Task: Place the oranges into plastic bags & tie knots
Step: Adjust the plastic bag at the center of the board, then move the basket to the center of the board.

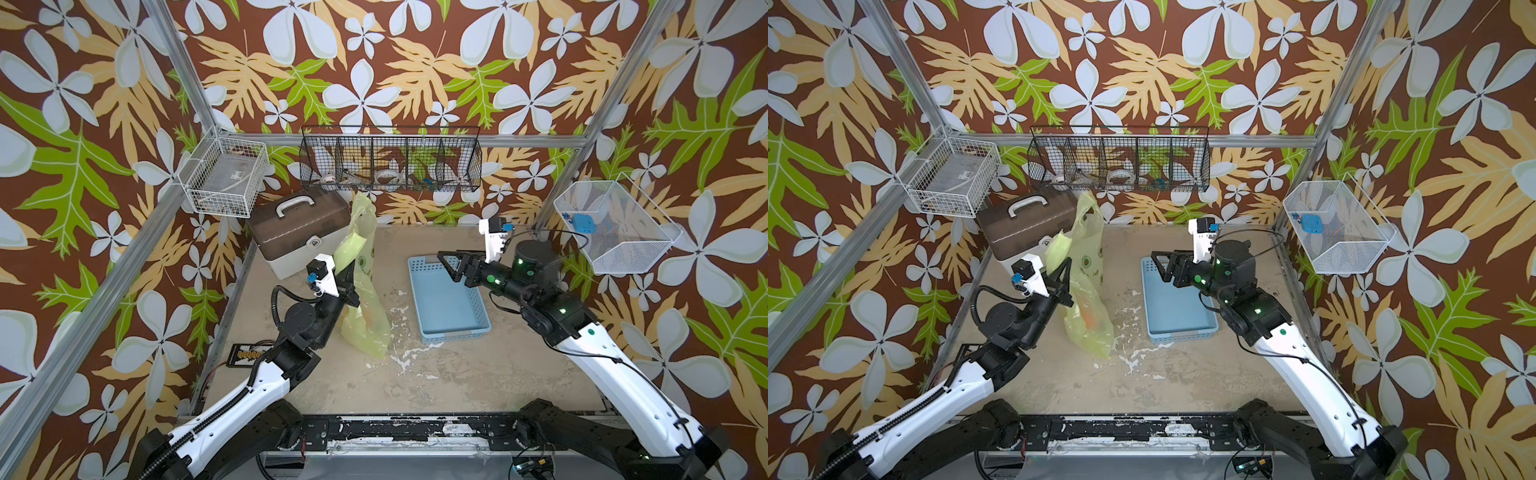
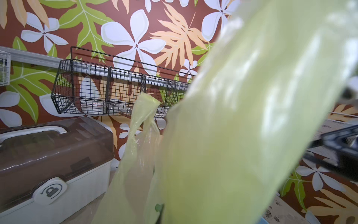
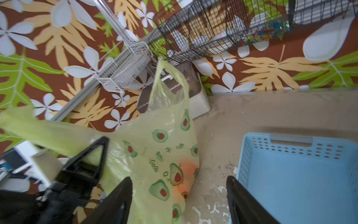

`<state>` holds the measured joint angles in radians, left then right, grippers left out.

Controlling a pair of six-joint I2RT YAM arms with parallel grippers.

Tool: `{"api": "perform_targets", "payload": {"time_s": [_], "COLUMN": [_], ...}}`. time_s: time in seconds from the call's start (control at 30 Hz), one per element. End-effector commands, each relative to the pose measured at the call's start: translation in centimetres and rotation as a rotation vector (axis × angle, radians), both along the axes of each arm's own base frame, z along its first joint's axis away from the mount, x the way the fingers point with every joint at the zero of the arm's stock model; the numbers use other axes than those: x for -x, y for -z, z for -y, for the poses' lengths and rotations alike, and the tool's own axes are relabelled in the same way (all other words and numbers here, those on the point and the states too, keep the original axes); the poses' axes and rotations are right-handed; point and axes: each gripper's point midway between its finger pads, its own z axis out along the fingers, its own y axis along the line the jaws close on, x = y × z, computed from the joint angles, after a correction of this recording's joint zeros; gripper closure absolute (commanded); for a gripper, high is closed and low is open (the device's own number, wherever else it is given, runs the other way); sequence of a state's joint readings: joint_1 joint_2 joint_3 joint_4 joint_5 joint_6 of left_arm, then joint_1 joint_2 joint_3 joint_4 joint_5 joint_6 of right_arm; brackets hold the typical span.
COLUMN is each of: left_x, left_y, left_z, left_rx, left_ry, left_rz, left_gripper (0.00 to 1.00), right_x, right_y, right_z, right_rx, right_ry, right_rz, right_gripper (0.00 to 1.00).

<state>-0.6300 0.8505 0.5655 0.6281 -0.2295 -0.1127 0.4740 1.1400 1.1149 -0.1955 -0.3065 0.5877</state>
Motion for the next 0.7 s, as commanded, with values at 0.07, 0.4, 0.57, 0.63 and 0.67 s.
{"api": "perform_targets", "payload": {"time_s": [0.07,0.4,0.57,0.63,0.67], "left_x": [2.5,3.8,3.7,3.8,3.9], "left_y": [-2.4,-2.5,-1.9,-1.8,-1.9], "left_z": [1.6,2.7,3.8,4.5,4.9], "left_rx": [-0.006,-0.035,-0.049,-0.061,-0.064], "left_ry": [0.155,0.248,0.299,0.337,0.357], "left_rz": [0.094,0.110,0.100,0.097,0.100], "left_gripper": [1.00,1.00,1.00,1.00,1.00], "right_x": [-2.8,-3.8,-5.8,-7.0,-7.6], "right_y": [8.4,18.0,23.3,24.1,24.1], "right_z": [-2.9,-10.1,-8.9,-7.2,-6.0], "right_rx": [0.029,0.184,0.266,0.277,0.279], "right_ry": [-0.051,-0.170,-0.082,-0.029,-0.001], "right_rz": [-0.188,-0.346,-0.427,-0.441,-0.445], "right_gripper": [0.30,0.34,0.34,0.35,0.35]}}
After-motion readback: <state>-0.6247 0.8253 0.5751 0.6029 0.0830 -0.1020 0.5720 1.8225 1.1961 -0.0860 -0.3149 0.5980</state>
